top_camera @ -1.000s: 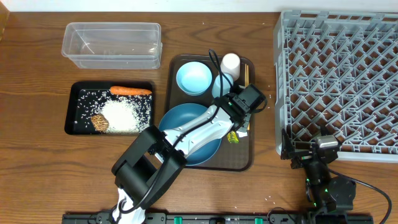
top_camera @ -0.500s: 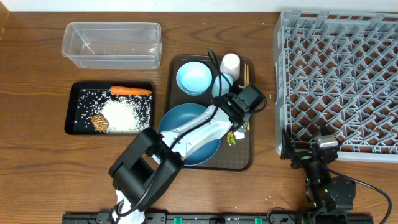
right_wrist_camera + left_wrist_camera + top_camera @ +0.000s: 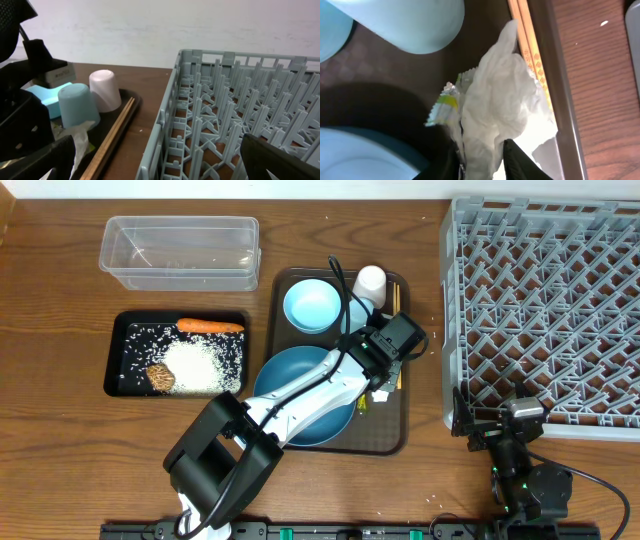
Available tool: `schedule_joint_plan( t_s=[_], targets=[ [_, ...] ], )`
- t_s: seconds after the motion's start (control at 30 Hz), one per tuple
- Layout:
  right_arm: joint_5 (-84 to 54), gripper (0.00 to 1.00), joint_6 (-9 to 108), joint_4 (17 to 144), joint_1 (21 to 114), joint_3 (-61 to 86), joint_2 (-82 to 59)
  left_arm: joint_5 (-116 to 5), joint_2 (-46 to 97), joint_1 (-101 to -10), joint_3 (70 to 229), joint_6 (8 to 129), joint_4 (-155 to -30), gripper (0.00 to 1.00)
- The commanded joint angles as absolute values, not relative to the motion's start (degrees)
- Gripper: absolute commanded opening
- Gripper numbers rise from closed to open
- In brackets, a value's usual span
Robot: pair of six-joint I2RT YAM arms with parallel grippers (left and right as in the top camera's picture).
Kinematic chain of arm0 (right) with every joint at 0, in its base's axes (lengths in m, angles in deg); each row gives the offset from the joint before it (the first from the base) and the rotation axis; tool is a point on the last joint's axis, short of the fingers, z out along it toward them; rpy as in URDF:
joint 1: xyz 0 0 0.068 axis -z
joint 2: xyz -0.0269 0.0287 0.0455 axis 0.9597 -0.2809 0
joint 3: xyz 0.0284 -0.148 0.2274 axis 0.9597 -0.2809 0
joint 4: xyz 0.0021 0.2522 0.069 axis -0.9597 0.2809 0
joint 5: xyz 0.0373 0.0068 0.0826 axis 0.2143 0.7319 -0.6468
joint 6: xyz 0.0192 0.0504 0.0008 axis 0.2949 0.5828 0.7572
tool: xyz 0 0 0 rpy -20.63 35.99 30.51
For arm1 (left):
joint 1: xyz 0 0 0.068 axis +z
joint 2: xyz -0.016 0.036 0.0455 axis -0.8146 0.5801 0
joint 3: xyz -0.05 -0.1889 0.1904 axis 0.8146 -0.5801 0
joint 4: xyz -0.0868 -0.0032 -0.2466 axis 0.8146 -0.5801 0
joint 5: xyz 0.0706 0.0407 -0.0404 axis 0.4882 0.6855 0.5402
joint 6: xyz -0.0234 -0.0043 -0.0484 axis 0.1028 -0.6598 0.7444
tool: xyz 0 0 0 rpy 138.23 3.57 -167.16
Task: Sort waste into correct bins and load items into the dishwasher rack
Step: 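Close the left gripper on the foil wrapper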
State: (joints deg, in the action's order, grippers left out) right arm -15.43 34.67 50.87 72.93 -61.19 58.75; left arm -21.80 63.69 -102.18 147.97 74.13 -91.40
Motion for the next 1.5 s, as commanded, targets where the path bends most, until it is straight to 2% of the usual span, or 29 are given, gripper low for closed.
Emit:
schedule_joint_plan(
  t_s=[0.0,0.9,1.2,1.47],
  targets=[
    [-15.69,0.99,34.03,51.04,73.74,-61.28,58.70,-21.30,62.38,-101.87,148.80,73.97,-91.71,0.30],
    [-15.69,0.99,34.03,51.04,73.74,-61.28,58.70,-21.28,62.40,-101.87,148.78,73.95,-94.98,0.30],
    [-15.69,0.99,34.03,51.04,73.74,-61.28,58.70,-21.28,62.40,-101.87,148.78,73.95,-94.96,0.07],
    [-15.69,0.99,34.03,51.04,73.74,-61.28,58.70,-21.08,62.38,-101.87,149.02,73.95,-94.39,0.06]
  ],
)
